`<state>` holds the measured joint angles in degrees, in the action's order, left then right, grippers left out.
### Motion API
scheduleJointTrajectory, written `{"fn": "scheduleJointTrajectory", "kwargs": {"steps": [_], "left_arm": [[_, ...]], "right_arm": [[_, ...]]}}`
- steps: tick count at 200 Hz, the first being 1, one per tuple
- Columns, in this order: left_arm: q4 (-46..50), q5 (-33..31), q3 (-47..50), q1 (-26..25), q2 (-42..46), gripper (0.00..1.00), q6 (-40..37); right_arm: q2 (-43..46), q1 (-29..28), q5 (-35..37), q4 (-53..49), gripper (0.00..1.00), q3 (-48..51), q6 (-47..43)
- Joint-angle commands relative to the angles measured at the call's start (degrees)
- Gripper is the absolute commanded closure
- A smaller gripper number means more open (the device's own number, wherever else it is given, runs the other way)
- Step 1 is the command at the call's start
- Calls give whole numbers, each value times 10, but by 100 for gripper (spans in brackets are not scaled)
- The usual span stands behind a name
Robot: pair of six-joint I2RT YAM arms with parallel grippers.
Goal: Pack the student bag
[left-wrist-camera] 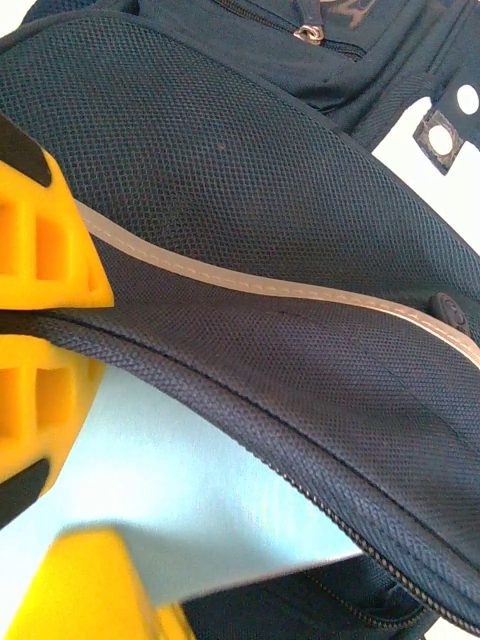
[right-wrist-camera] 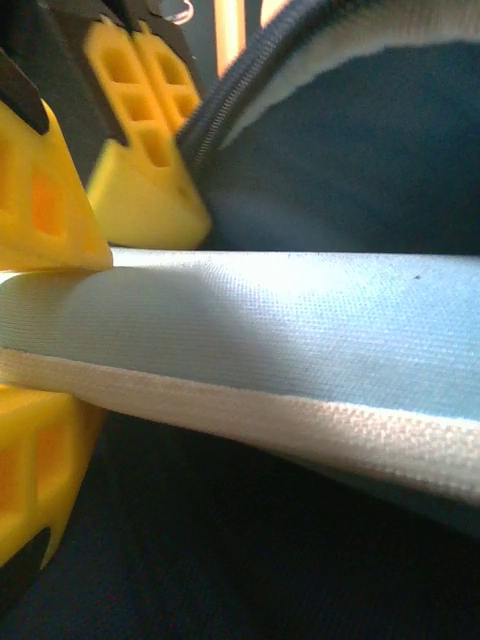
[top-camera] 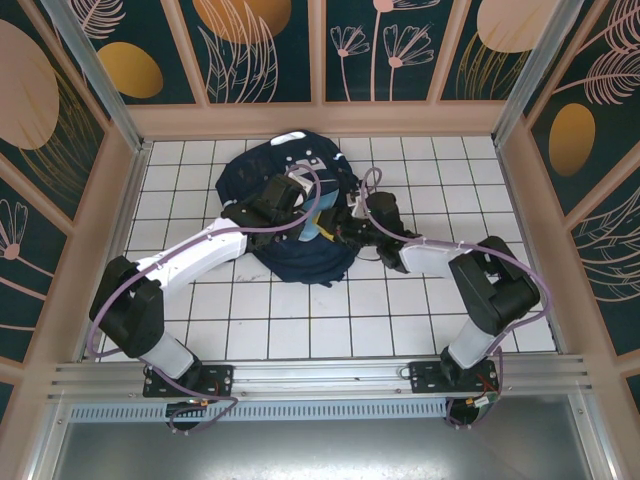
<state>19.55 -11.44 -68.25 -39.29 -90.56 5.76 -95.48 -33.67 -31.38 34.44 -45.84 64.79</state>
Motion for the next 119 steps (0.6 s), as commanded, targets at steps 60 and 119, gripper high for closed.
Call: {"fn": "scheduleJointTrajectory", "kwargs": {"steps": [60,119], "left_arm": [[-19,75,-20,-7,53,99,30],[-27,66,-18,-7,61,99,43]], "right_arm": [[-82,-23,163,6,73,-116,3],[-148,-38,187,34,73,-159,27]]}}
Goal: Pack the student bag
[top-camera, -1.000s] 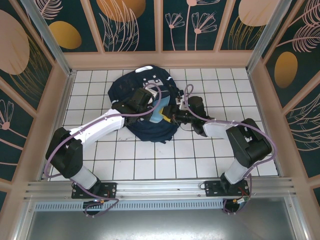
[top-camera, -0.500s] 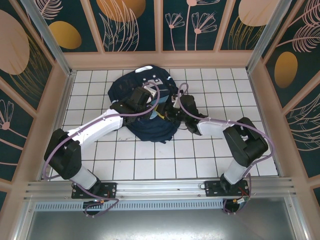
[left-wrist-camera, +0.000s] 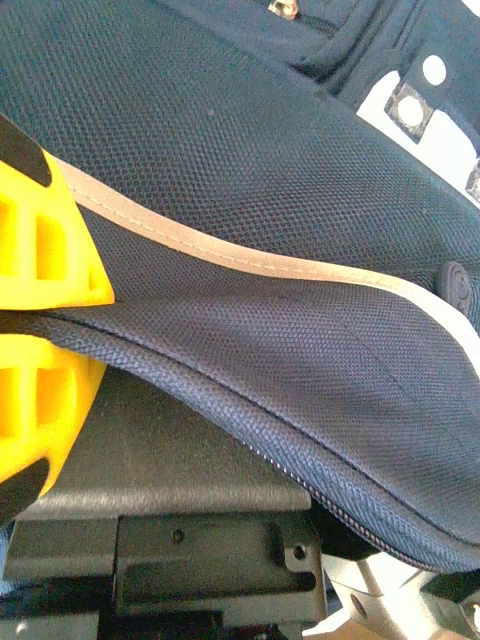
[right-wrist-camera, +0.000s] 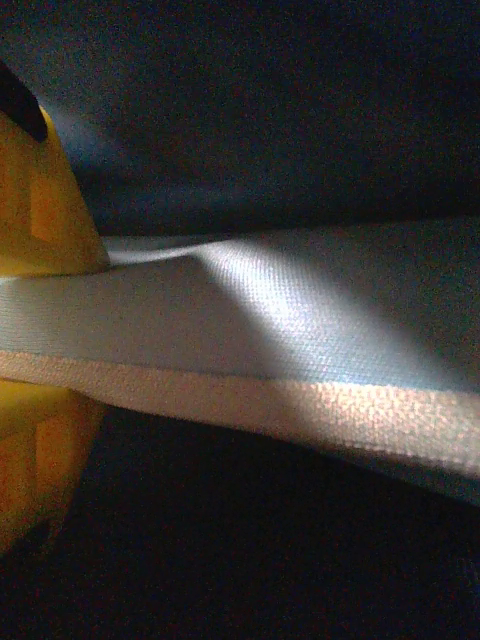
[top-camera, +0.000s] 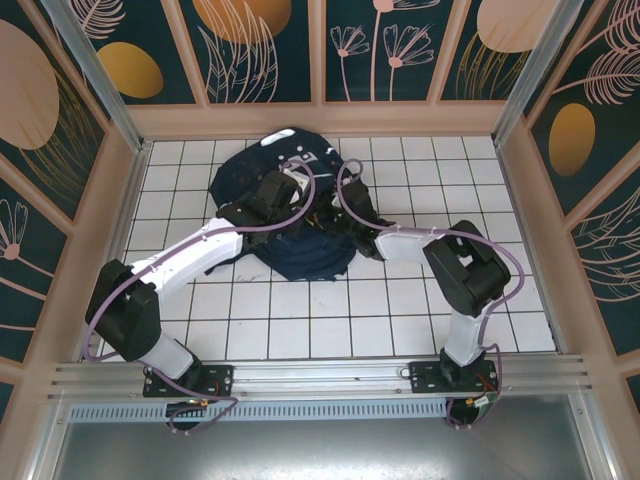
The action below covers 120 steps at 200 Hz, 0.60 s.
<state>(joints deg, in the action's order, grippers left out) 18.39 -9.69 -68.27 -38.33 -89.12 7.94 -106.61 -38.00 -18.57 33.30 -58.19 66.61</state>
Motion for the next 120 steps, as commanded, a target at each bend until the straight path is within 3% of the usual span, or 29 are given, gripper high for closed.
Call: {"fn": "scheduleJointTrajectory", "kwargs": {"steps": [1,43,85,107,120], "left_arm": [[-16,49,-18,-16,47,99,22],[-24,37,-17,-17,47,99,20],[-28,16,-3,-17,58,97,17],[-33,18,2,-17,60,97,17],[-36,21,3,-17,57,97,17]], "right_arm": [[-38,6,59,46,73,-36,9],[-51,15,25,65,57,-35,19],[23,36,-5,52,42,45,6],[52,40,-13,30,42,68,-10],[57,39,-13,12,47,65,-16]]}}
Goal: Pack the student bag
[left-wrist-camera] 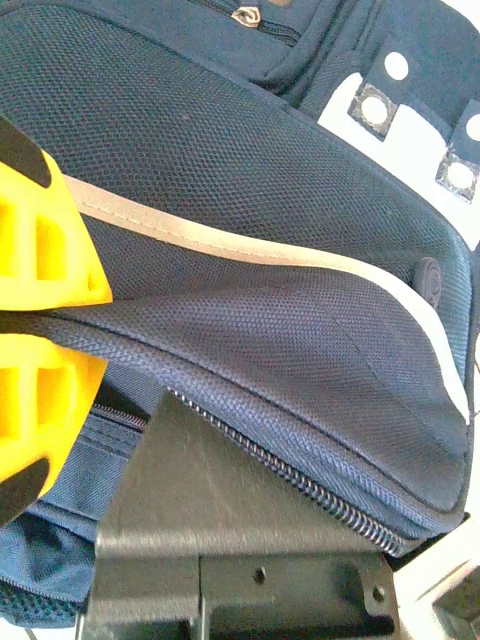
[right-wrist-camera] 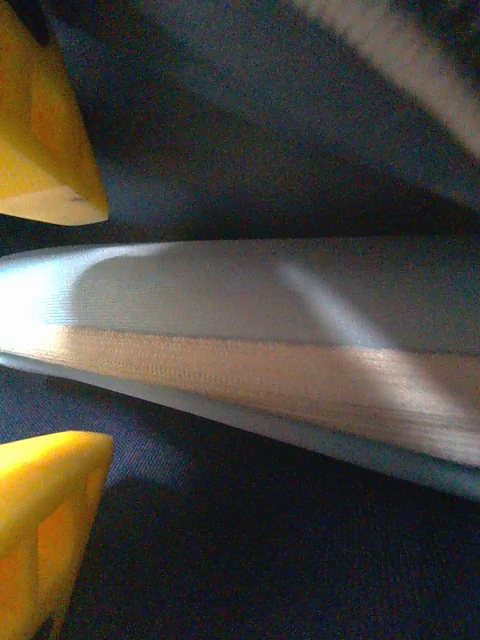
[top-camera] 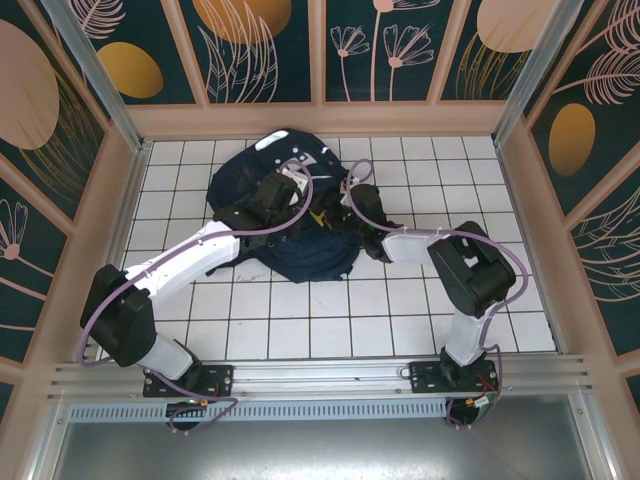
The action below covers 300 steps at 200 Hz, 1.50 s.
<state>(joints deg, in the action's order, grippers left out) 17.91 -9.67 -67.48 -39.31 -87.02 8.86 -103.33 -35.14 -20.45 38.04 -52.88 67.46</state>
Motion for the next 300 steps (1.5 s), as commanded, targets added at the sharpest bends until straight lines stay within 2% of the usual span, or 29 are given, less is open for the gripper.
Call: {"fn": "scheduleJointTrajectory", "kwargs": {"steps": [1,29,64,83,99,123,141,158,171,193,215,240,261,300], "left_arm": [[-31,21,-5,-7,36,97,8],[-34,31,-9,-6,31,96,10],[-38,44,-10,-7,28,96,11],[-41,51,-10,-7,27,96,16],[-41,40,-11,-6,22,95,31],[-35,34,-20,-6,13,87,52],[-32,35,-23,-6,11,71,67],[-32,37,-20,-6,20,52,77],[-33,33,-14,-5,29,40,88],[-36,13,5,2,51,28,115],[-38,-8,34,20,78,17,151],[-42,-13,75,59,111,13,204],[-52,5,113,100,141,13,241],[-75,23,186,164,198,10,282]], "right_arm": [[24,10,6,-38,48,11,-25],[0,10,14,-65,65,-19,-23],[-67,9,8,-38,75,-79,-22],[-95,8,-15,-16,77,-106,-18],[-87,8,-25,-21,75,-107,-23],[-24,11,-22,-56,64,-64,-50],[44,17,-25,-93,52,-14,-74],[110,22,-20,-130,46,41,-95],[155,24,-6,-167,43,75,-118],[217,23,37,-258,40,102,-179],[247,-2,87,-350,40,86,-284],[251,-68,185,-445,40,36,-399],[244,-130,250,-473,39,4,-470],[167,-198,277,-506,39,-77,-540]]}}
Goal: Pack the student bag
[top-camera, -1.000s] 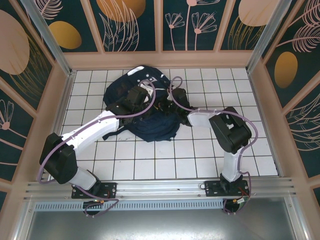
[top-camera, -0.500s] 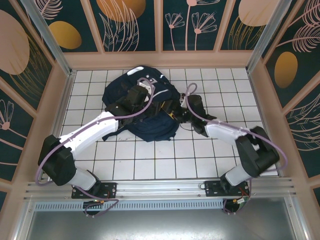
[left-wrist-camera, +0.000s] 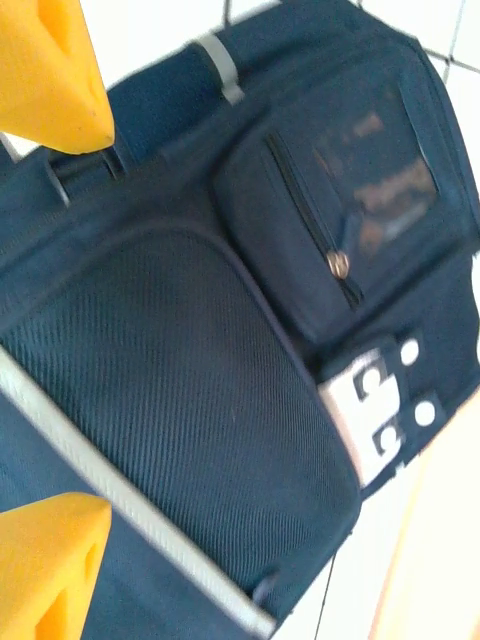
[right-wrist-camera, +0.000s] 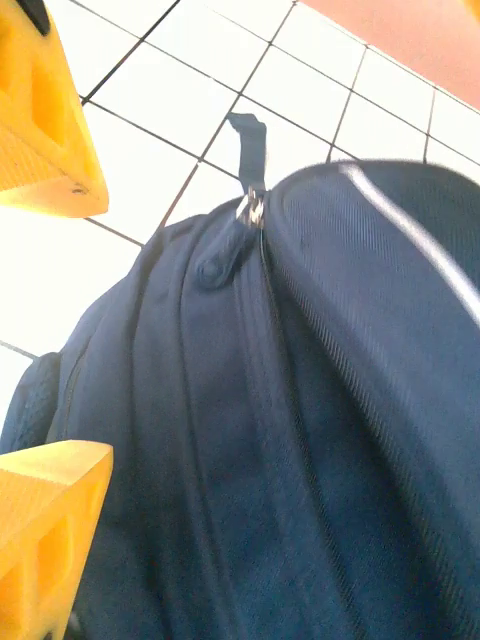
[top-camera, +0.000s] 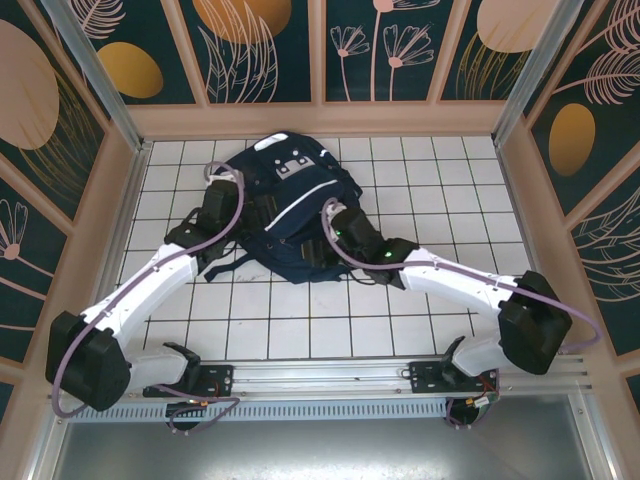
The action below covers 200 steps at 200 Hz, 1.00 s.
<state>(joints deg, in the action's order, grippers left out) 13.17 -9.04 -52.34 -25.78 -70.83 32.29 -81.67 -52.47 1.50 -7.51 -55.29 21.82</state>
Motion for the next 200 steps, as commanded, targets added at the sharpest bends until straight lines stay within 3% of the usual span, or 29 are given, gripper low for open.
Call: {"fn": "scheduleJointTrajectory", "kwargs": {"steps": [1,48,155,200], "left_arm": [[-28,18,35,30,37,10,48],[-42,49,80,75,77,6,67],[-54,68,93,82,85,5,61],[-58,73,94,83,82,4,68]], "right_arm": [[-52,-26,59,-51,39,-54,-85],[-145,-53,57,-71,44,-144,-131],[-239,-53,106,-115,52,-234,-117],[-244,-53,127,-123,68,-235,-124]]}}
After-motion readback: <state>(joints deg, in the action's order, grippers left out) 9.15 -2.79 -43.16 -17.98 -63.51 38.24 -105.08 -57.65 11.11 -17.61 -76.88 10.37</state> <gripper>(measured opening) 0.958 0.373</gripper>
